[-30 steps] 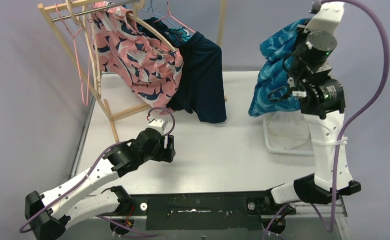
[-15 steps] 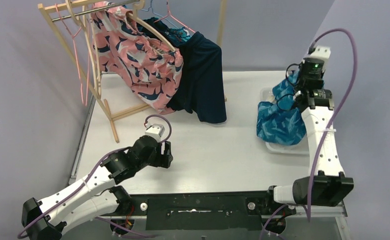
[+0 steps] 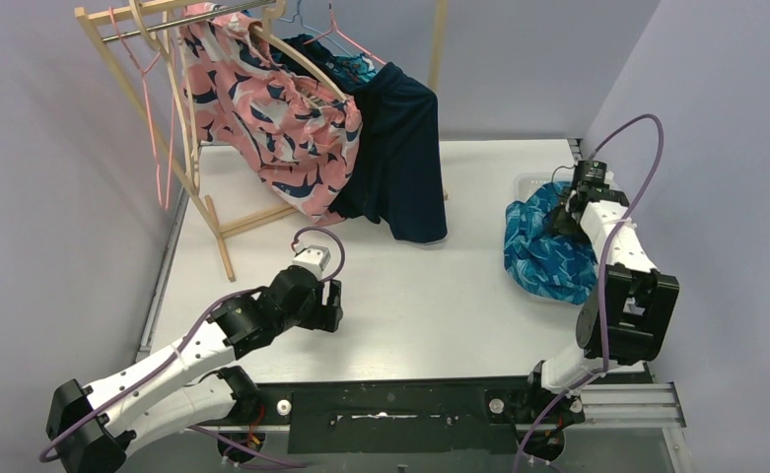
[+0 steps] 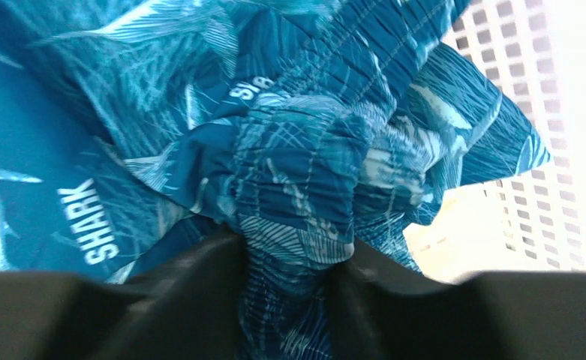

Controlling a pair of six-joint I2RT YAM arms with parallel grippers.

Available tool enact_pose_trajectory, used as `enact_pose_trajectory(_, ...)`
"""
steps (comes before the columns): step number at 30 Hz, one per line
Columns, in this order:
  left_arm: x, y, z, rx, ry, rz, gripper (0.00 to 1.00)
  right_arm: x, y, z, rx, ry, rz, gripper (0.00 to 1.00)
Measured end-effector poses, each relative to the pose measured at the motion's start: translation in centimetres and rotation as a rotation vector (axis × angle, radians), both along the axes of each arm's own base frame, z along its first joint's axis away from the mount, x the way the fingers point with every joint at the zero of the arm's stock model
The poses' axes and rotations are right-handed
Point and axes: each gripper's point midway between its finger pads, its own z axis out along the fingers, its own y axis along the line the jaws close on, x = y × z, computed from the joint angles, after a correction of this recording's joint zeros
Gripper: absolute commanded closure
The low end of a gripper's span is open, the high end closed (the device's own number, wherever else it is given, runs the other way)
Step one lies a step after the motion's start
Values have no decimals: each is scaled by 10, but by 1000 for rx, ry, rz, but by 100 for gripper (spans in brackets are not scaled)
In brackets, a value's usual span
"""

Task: Remove the shorts from the hanger
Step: Place the shorts in the basket.

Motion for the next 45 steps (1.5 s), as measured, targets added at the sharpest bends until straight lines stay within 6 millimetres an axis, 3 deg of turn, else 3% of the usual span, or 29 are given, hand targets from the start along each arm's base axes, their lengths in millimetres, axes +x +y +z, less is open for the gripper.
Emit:
enact_pose_trajectory(4,0,0,8,-27,-24,0,27,-4,-5,10,7,3,-24,35)
enact_pose_trajectory(8,1,0,17,-58,-52,1,27,-3,1,47,13,-90,-5,30)
enact_pose_trajectory(11,1,0,20,-65,-62,4,27,-4,16,82,56,-201,47,23)
enact_pose_trajectory(14,1,0,22,-69,-68,5,27,-4,37,102,130,-279,122,18)
enact_pose_trajectory(17,2,1,23,-71,-71,7,27,-4,58,90,189,-273,173,14)
enact_pose_trajectory(20,3,2,24,-71,-82,18,27,-16,71,46,238,-175,172,18)
enact_pose_trajectory(21,4,3,25,-72,-87,24,27,-24,75,24,260,-113,169,21)
enact_pose_trajectory(24,4,4,29,-83,-99,31,27,-34,86,-18,315,18,174,30)
enact_pose_trajectory(26,4,5,32,-92,-107,35,27,-33,98,-34,331,68,206,45)
enact_pose_trajectory(29,5,6,33,-96,-115,41,27,-33,123,-40,315,97,283,87)
enact_pose_trajectory(30,5,6,34,-95,-117,44,27,-32,132,-39,322,92,297,90)
enact_pose_trajectory(32,6,7,34,-92,-120,49,27,-29,136,-34,274,89,318,81)
enact_pose_trajectory(36,6,8,35,-93,-126,56,27,-22,130,-11,233,59,295,48)
enact_pose_trajectory(39,7,9,36,-95,-133,62,27,-15,134,11,271,-9,303,47)
enact_pose_trajectory(41,7,10,36,-94,-135,64,27,-13,138,25,292,-53,319,52)
enact_pose_trajectory(45,7,10,36,-91,-132,63,27,-15,145,35,325,-80,347,49)
